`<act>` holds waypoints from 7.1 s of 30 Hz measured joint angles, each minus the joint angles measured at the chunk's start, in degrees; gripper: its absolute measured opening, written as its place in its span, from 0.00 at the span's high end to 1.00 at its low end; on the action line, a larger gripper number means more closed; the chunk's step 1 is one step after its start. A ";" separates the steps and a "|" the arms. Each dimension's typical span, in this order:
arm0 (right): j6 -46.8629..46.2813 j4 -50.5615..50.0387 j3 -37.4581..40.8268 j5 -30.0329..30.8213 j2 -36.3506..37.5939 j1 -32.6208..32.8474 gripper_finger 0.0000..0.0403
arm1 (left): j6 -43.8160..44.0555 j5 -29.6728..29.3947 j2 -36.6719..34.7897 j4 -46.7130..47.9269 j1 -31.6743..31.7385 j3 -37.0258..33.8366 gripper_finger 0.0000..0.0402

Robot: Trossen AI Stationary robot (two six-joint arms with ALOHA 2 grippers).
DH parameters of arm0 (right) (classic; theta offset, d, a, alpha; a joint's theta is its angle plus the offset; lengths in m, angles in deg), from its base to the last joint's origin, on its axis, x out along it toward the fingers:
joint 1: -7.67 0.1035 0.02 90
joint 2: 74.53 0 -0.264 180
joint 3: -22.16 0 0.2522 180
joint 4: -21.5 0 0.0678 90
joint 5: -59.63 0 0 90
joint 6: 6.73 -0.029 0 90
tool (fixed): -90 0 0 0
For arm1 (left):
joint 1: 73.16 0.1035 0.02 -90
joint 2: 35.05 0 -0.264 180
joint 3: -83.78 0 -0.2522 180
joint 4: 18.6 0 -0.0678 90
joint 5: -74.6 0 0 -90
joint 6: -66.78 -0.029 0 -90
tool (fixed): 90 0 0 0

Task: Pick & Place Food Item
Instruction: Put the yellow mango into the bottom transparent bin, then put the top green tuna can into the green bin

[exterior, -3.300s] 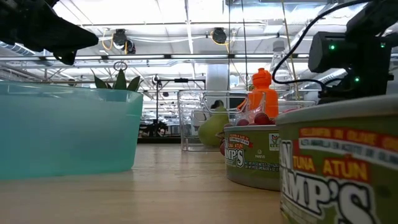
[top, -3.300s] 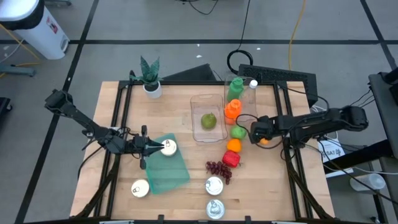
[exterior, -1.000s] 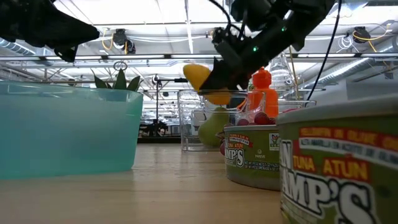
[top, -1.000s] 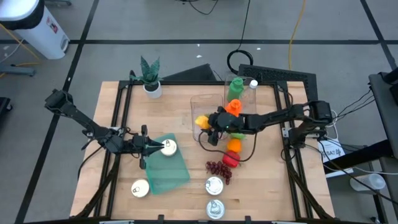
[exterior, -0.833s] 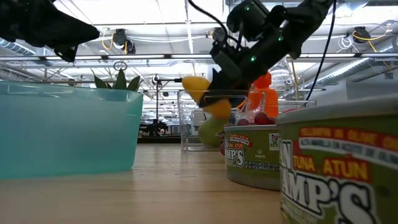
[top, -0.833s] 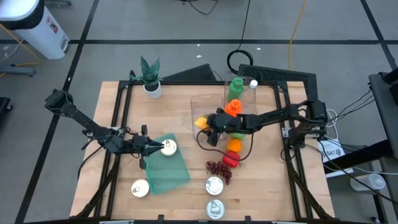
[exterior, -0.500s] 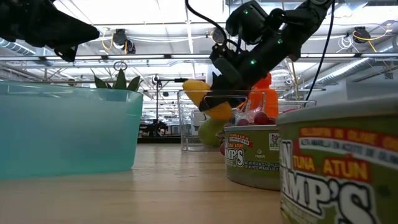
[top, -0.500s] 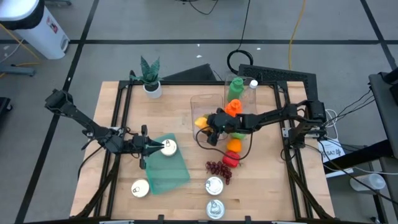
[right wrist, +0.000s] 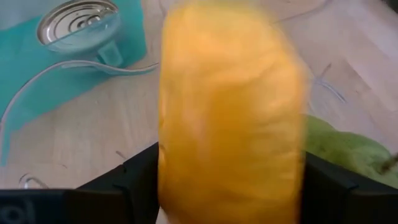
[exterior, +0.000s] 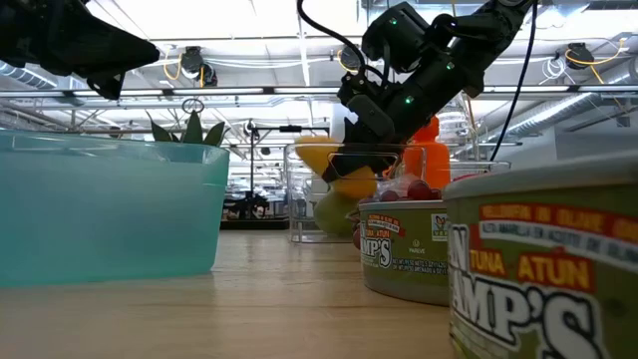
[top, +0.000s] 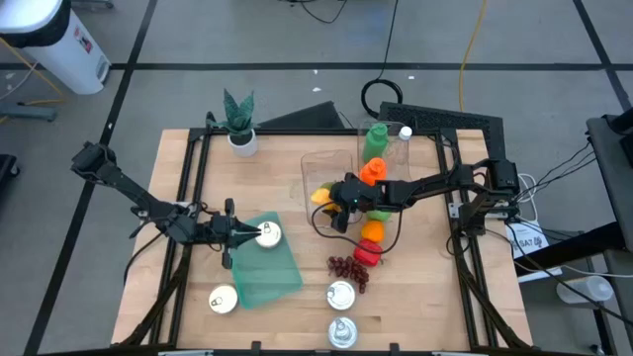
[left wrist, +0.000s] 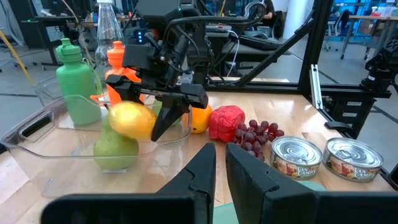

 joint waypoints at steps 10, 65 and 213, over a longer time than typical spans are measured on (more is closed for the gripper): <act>1.27 0.75 0.19 0.17 1.41 0.07 0.25 | 0.06 0.00 0.00 0.00 0.00 0.00 0.88; 9.99 33.50 23.06 6.16 14.33 34.45 1.00 | 1.19 11.85 18.14 4.02 1.60 12.13 0.88; -15.91 -8.55 -11.19 1.68 -6.64 31.76 1.00 | -18.09 9.99 65.42 1.97 0.45 42.52 0.02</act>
